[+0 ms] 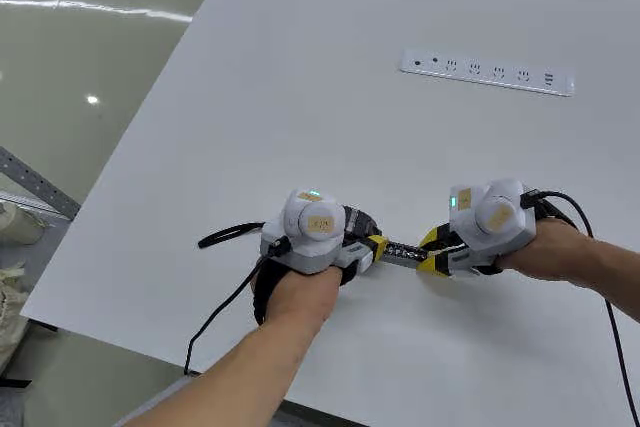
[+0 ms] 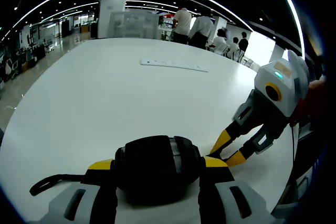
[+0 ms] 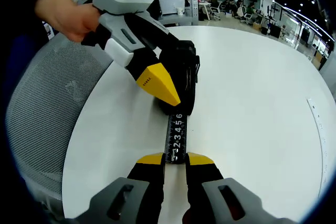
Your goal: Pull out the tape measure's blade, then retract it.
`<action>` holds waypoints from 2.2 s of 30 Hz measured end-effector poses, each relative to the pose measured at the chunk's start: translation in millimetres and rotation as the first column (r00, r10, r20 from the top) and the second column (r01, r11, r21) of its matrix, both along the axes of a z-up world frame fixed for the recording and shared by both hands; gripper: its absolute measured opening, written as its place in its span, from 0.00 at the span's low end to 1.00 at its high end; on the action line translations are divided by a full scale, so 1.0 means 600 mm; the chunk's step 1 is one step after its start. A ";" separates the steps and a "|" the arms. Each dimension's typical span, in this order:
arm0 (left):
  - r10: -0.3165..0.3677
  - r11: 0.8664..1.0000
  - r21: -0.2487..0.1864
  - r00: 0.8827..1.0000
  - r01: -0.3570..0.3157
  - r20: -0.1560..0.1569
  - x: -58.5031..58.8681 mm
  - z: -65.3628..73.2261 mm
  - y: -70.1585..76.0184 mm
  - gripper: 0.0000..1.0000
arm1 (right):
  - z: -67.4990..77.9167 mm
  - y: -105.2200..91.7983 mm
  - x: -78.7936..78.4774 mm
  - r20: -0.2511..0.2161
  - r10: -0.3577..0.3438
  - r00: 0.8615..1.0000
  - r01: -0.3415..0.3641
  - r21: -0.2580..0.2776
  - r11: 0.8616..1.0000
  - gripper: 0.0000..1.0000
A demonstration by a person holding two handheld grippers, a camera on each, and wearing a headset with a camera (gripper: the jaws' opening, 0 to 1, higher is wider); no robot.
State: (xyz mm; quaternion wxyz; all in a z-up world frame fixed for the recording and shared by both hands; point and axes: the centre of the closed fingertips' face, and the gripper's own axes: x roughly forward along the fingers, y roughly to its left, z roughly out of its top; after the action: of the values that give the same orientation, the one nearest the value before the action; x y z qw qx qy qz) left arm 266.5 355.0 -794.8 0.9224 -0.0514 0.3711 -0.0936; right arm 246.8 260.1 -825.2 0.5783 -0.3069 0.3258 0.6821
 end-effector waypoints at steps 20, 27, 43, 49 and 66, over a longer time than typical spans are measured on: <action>-0.001 1.000 -0.003 1.000 0.001 -0.003 0.000 -0.001 0.000 0.59 | -0.001 0.042 -0.002 0.007 -0.013 1.000 0.013 0.022 1.000 0.12; -0.001 1.000 -0.002 1.000 0.001 -0.004 0.001 -0.001 0.000 0.59 | 0.000 0.053 -0.001 0.016 -0.025 1.000 0.025 0.023 0.999 0.12; -0.003 1.000 0.002 1.000 0.003 -0.007 0.000 0.000 -0.001 0.59 | 0.001 0.074 -0.001 0.019 -0.074 0.997 0.073 0.033 0.997 0.12; 0.000 1.000 0.001 1.000 0.000 -0.009 0.000 -0.001 -0.001 0.59 | 0.000 0.079 -0.001 0.025 -0.085 0.996 0.084 0.029 0.996 0.12; 0.003 1.000 0.001 1.000 -0.003 -0.007 0.001 0.000 -0.001 0.59 | -0.003 0.085 0.000 0.083 -0.138 0.987 0.140 -0.013 0.990 0.13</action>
State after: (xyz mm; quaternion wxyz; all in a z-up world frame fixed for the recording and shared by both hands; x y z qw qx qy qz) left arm 267.0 354.3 -795.0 0.9213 -0.0516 0.3743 -0.0920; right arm 247.1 311.2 -826.9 0.6344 -0.3164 0.3290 0.6239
